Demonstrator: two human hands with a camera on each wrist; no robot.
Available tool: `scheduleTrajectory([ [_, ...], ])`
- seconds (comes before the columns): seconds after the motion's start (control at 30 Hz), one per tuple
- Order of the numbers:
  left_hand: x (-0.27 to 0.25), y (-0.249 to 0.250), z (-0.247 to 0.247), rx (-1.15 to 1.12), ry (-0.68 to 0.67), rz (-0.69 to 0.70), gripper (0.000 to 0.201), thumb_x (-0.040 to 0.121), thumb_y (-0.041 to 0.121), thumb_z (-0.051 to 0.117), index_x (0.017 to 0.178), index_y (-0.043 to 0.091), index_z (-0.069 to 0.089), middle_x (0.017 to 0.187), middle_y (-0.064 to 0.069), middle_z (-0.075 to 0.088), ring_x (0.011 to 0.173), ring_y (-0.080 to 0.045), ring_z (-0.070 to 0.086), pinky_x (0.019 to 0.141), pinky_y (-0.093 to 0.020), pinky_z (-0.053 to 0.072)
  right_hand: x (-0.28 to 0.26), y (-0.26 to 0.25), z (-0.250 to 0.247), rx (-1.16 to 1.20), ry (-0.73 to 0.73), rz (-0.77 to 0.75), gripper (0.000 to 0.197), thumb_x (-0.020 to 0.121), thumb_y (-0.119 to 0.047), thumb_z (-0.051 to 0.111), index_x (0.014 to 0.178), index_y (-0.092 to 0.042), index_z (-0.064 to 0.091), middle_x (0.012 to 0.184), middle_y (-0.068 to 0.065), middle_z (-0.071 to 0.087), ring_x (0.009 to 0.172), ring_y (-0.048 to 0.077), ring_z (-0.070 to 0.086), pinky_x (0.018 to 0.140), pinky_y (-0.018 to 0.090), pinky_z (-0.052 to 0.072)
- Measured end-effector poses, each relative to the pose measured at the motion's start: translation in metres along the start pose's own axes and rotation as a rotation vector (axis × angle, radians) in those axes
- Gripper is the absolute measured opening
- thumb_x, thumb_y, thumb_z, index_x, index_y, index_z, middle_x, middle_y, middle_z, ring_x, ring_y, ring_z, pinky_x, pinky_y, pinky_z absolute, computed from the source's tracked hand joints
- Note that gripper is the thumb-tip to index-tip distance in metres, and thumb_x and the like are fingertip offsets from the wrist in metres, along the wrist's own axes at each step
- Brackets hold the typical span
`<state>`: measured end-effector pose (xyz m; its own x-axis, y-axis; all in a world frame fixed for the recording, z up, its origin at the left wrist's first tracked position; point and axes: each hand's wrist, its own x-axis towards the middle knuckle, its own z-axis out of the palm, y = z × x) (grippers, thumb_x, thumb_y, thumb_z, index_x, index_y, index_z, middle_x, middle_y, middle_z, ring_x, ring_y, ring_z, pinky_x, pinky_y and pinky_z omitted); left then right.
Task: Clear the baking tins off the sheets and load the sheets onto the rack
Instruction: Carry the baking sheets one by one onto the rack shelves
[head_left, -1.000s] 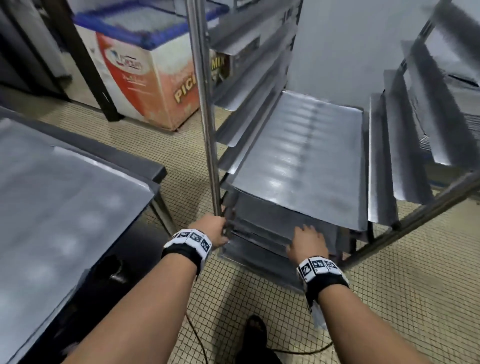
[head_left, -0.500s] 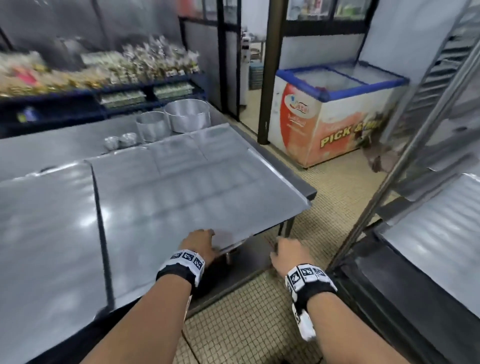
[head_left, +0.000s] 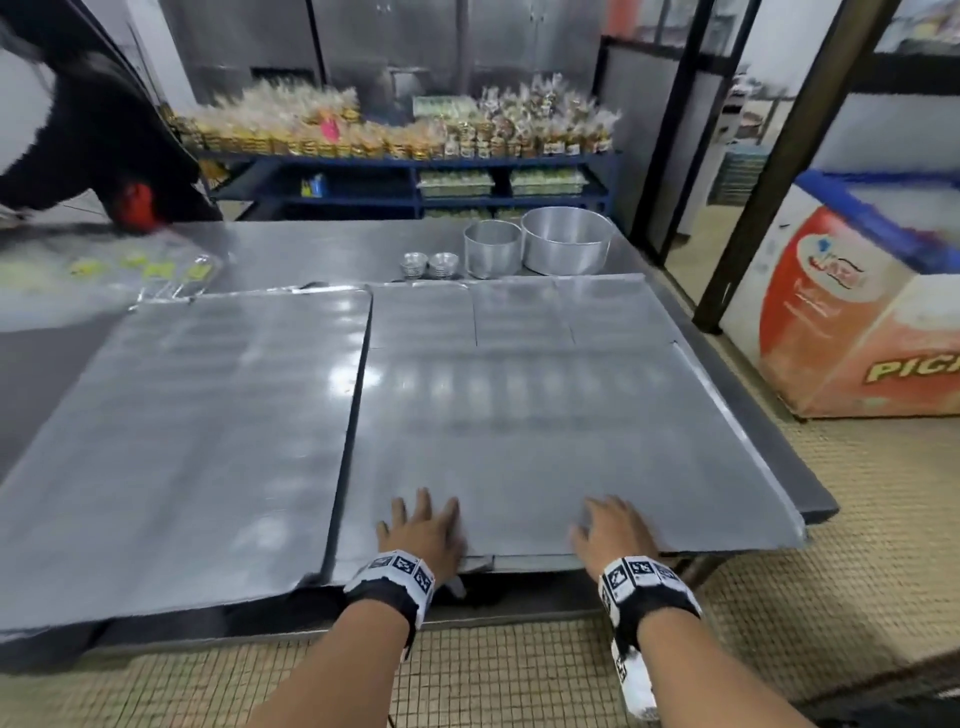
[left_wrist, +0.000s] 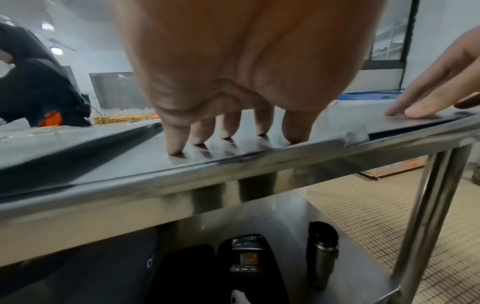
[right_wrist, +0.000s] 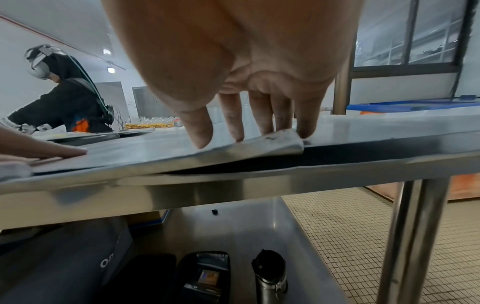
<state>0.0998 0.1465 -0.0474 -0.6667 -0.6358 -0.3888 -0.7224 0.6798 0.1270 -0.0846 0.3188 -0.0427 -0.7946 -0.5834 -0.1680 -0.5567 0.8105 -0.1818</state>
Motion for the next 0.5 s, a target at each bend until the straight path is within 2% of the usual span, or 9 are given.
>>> scheduleTrajectory([
  [0.1,0.007,0.009,-0.007,-0.021,-0.007,-0.010,0.059,0.094,0.050,0.045,0.148,0.040,0.022,0.161,-0.003,0.011,0.146,-0.041,0.011,0.113,-0.059,0.026,0.015,-0.003,-0.004,-0.032,0.007,0.015,0.038,0.089,-0.038,0.048,0.119,-0.018,0.060,0.128,0.007,0.053,0.122,0.027,0.046,0.101,0.038,0.043],
  [0.2,0.018,0.012,-0.023,-0.063,0.000,-0.017,0.046,0.092,0.045,0.052,0.136,0.034,0.048,0.140,-0.001,0.046,0.128,-0.031,0.044,0.100,-0.047,0.047,0.027,-0.011,-0.008,-0.039,-0.019,0.048,0.039,0.090,-0.041,0.050,0.120,-0.017,0.057,0.127,0.009,0.052,0.123,0.029,0.045,0.101,0.039,0.043],
  [0.27,0.024,0.004,-0.034,-0.136,0.032,-0.046,0.039,0.095,0.039,0.051,0.133,0.032,0.056,0.132,0.000,0.060,0.120,-0.025,0.056,0.099,-0.040,0.050,0.035,-0.020,-0.011,-0.047,-0.038,0.039,0.041,0.090,-0.041,0.051,0.122,-0.017,0.057,0.128,0.009,0.052,0.124,0.031,0.044,0.101,0.039,0.042],
  [0.37,0.023,-0.024,-0.046,-0.251,0.090,-0.116,0.045,0.095,0.037,0.056,0.139,0.029,0.051,0.133,-0.001,0.060,0.121,-0.022,0.057,0.101,-0.036,0.048,0.042,-0.042,-0.013,-0.064,-0.084,-0.033,0.039,0.090,-0.038,0.051,0.121,-0.018,0.058,0.128,0.009,0.053,0.124,0.030,0.046,0.100,0.038,0.044],
  [0.5,0.012,-0.087,-0.053,-0.247,0.199,-0.274,0.046,0.093,0.036,0.059,0.138,0.026,0.053,0.132,-0.003,0.060,0.123,-0.024,0.054,0.102,-0.040,0.047,0.038,-0.090,-0.011,-0.049,-0.159,-0.108,0.038,0.089,-0.033,0.048,0.122,-0.016,0.057,0.129,0.010,0.053,0.124,0.032,0.046,0.098,0.037,0.045],
])
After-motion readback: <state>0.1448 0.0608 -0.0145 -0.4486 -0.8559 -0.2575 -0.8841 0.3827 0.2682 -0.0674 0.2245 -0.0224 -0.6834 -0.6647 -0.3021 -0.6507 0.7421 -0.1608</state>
